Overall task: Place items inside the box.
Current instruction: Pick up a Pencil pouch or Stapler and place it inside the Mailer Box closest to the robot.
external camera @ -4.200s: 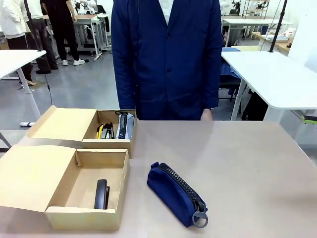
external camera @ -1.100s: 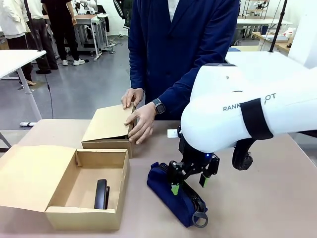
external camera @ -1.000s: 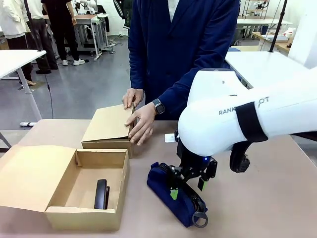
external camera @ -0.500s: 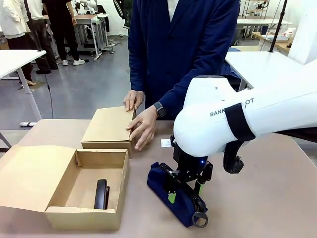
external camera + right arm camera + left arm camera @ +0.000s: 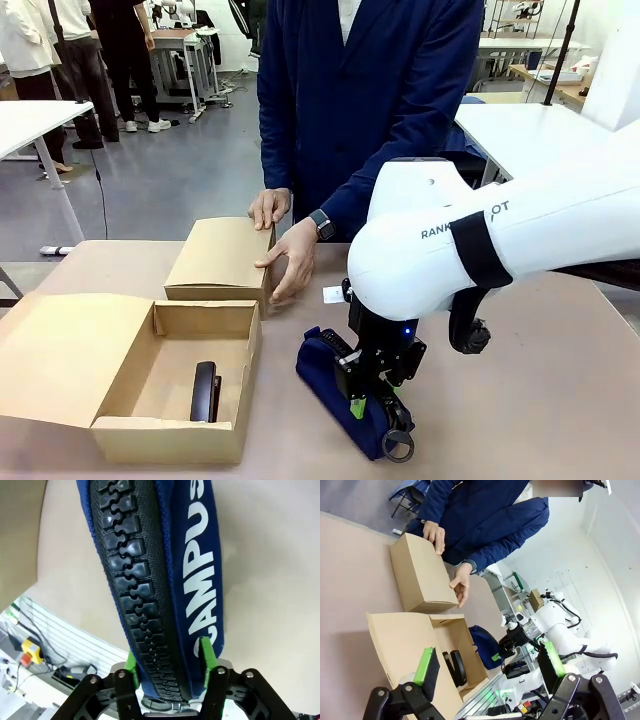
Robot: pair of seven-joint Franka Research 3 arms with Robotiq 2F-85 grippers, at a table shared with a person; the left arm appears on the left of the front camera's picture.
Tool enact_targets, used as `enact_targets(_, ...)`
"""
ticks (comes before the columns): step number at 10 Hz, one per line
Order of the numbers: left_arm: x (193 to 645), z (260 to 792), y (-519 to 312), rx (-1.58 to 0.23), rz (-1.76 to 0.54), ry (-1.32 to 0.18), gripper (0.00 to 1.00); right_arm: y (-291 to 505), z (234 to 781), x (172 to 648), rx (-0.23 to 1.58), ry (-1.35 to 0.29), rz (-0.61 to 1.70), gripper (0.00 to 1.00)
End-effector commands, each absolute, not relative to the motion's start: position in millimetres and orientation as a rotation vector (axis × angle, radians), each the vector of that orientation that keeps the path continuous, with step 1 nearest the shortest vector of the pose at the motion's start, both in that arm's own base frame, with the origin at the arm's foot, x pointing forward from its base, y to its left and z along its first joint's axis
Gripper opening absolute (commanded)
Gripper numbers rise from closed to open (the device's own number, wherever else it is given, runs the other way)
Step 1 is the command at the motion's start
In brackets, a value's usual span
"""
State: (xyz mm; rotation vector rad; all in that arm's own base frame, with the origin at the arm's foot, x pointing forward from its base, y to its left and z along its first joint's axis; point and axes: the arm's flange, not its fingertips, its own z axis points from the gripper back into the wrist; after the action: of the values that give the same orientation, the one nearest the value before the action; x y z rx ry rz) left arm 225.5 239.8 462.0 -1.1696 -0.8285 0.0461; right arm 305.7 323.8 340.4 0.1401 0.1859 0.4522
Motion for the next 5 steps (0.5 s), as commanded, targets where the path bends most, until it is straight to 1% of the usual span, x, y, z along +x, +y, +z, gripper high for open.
enact_targets(1, 225.6, 463.7, 239.1, -1.182, 0.031, -0.862, 1.0, 326.3, 344.4, 307.0, 0.153, 0.189, 0.46, 0.0)
enact_targets(5, 225.6, 463.7, 239.1, -1.182, 0.031, -0.862, 1.0, 325.3, 342.4, 307.2, 0.154, 0.195, 0.447, 0.0)
